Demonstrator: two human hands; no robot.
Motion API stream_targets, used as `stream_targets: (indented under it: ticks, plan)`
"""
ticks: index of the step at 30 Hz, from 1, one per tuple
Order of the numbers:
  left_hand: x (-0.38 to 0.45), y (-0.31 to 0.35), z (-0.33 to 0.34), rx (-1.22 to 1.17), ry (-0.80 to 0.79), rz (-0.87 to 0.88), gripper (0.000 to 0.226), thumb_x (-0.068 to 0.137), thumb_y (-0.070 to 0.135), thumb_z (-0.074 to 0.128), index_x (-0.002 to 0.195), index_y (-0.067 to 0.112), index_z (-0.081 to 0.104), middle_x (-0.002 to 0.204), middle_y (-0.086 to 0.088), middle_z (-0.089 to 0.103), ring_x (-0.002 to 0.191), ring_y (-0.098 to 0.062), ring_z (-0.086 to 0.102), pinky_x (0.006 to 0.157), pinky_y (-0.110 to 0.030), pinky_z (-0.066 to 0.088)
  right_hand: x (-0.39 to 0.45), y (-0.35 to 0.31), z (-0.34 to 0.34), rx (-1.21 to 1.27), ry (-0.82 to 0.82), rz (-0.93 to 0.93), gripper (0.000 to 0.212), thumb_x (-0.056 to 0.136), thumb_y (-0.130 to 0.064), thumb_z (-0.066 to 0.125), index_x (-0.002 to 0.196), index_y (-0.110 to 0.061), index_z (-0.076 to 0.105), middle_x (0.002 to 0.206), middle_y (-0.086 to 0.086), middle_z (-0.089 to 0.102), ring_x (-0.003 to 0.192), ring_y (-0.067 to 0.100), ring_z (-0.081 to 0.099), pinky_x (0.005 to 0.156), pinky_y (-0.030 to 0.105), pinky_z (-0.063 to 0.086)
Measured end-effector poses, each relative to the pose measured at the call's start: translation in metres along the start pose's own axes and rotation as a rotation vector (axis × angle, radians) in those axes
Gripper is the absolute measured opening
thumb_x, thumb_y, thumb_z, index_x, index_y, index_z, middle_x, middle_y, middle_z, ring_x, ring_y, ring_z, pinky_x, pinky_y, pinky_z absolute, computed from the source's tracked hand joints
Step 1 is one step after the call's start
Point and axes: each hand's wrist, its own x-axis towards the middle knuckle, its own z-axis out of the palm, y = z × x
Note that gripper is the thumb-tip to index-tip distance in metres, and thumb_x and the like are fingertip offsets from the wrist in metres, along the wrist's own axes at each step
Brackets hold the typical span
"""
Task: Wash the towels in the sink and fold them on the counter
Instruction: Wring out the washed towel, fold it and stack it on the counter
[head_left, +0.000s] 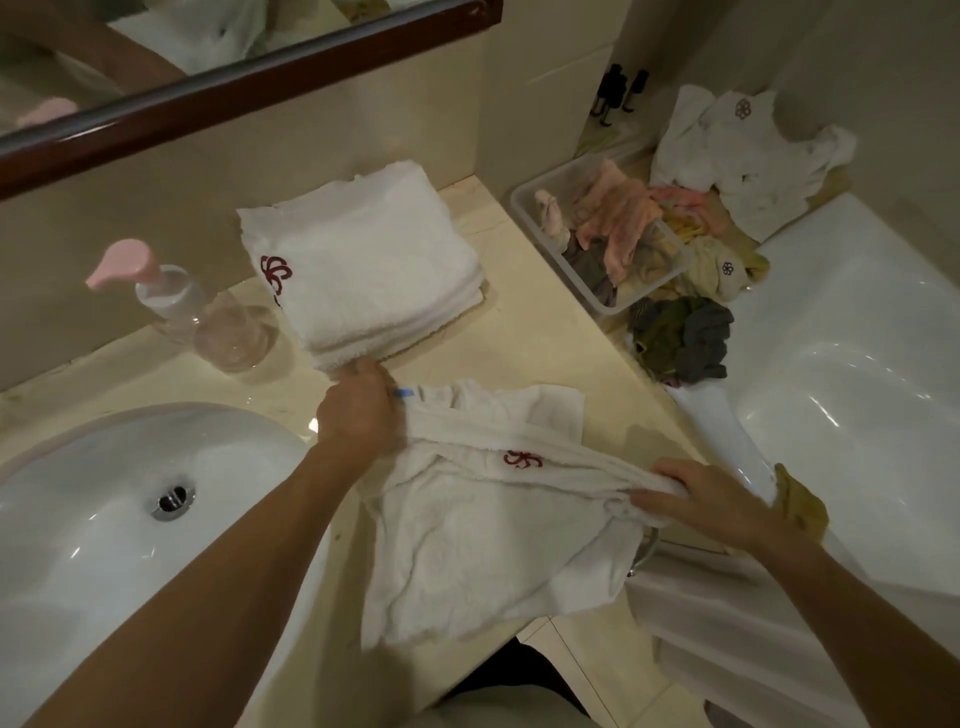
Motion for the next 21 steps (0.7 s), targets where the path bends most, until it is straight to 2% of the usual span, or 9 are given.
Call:
stream_targets:
  ticks: [2, 5, 8, 10, 13, 15, 18, 19, 21]
  plan:
    - [-0.008, 0.002, 0.006, -0.017, 0.065, 0.002, 0.025, 0.097, 0.010, 0.051, 0.117, -0.004, 0.047, 0.110, -0.024, 0.059, 0.092, -0.044, 0.061, 0.066, -0.041, 0.040, -0.003, 0.005, -0.007, 0.124, 0.065, -0.023, 0.056, 0.069, -0.079, 0.067, 0.096, -0.030, 0.067, 0.089, -0.006, 0.070, 0.085, 0.013, 0.065, 0.077, 0.032, 0.052]
    - [-0.006, -0.001, 0.009, -0.070, 0.025, -0.033, 0.031, 0.093, 0.011, 0.059, 0.117, -0.007, 0.050, 0.108, -0.028, 0.061, 0.096, -0.043, 0.060, 0.072, -0.041, 0.041, -0.001, -0.004, -0.024, 0.306, 0.021, -0.032, 0.023, 0.091, -0.034, 0.068, 0.111, -0.023, 0.065, 0.104, 0.000, 0.069, 0.097, 0.016, 0.066, 0.076, 0.025, 0.054]
    - [0.004, -0.006, 0.002, -0.164, -0.053, -0.113, 0.018, 0.091, 0.012, 0.062, 0.102, -0.002, 0.063, 0.089, -0.016, 0.064, 0.088, -0.037, 0.063, 0.067, -0.034, 0.039, 0.006, -0.007, -0.046, 0.407, 0.080, -0.025, 0.021, 0.094, -0.004, 0.063, 0.112, -0.014, 0.066, 0.109, 0.006, 0.068, 0.101, 0.021, 0.066, 0.079, 0.026, 0.058]
    - [0.007, -0.012, -0.003, -0.161, -0.106, -0.118, 0.017, 0.092, 0.012, 0.060, 0.093, -0.002, 0.070, 0.075, -0.009, 0.061, 0.076, -0.031, 0.061, 0.063, -0.031, 0.039, 0.009, -0.008, -0.059, 0.566, 0.127, 0.000, 0.025, 0.091, -0.001, 0.064, 0.115, -0.009, 0.066, 0.114, 0.011, 0.067, 0.106, 0.025, 0.065, 0.091, 0.035, 0.057]
    - [0.003, -0.021, -0.010, -0.210, -0.117, -0.107, 0.019, 0.096, 0.014, 0.056, 0.102, 0.001, 0.069, 0.090, -0.012, 0.066, 0.083, -0.028, 0.058, 0.072, -0.031, 0.039, 0.013, -0.014, -0.063, 0.758, 0.085, 0.063, 0.023, 0.093, 0.001, 0.061, 0.115, 0.000, 0.067, 0.113, 0.015, 0.069, 0.107, 0.030, 0.066, 0.093, 0.037, 0.055]
    - [-0.004, -0.026, -0.016, -0.273, -0.061, -0.034, 0.019, 0.099, 0.019, 0.054, 0.102, 0.006, 0.068, 0.096, -0.011, 0.068, 0.087, -0.028, 0.059, 0.075, -0.032, 0.040, 0.019, -0.017, -0.059, 0.806, 0.147, 0.094, 0.017, 0.095, 0.002, 0.058, 0.107, -0.001, 0.070, 0.108, 0.015, 0.070, 0.105, 0.030, 0.064, 0.093, 0.035, 0.054]
    - [-0.021, -0.030, -0.024, -0.427, 0.013, 0.058, 0.017, 0.099, 0.021, 0.054, 0.093, 0.012, 0.067, 0.087, -0.004, 0.067, 0.079, -0.020, 0.058, 0.068, -0.033, 0.042, 0.035, -0.019, -0.053, 0.930, 0.167, 0.161, 0.020, 0.099, -0.019, 0.059, 0.108, -0.006, 0.071, 0.110, 0.011, 0.070, 0.110, 0.026, 0.064, 0.100, 0.039, 0.051]
    - [-0.027, -0.031, -0.024, -0.478, 0.028, 0.061, 0.017, 0.099, 0.021, 0.054, 0.092, 0.014, 0.067, 0.086, -0.001, 0.067, 0.078, -0.016, 0.058, 0.067, -0.030, 0.043, 0.042, -0.021, -0.050, 0.879, 0.132, 0.184, 0.025, 0.099, -0.025, 0.059, 0.110, -0.006, 0.070, 0.111, 0.011, 0.070, 0.107, 0.025, 0.065, 0.095, 0.036, 0.052]
    - [-0.036, -0.031, -0.023, -0.589, 0.063, 0.020, 0.017, 0.099, 0.025, 0.056, 0.093, 0.016, 0.069, 0.088, 0.002, 0.068, 0.081, -0.015, 0.060, 0.069, -0.029, 0.045, 0.056, -0.023, -0.040, 0.606, 0.144, 0.184, 0.022, 0.099, -0.020, 0.061, 0.115, -0.006, 0.066, 0.113, 0.013, 0.067, 0.103, 0.024, 0.064, 0.083, 0.028, 0.053]
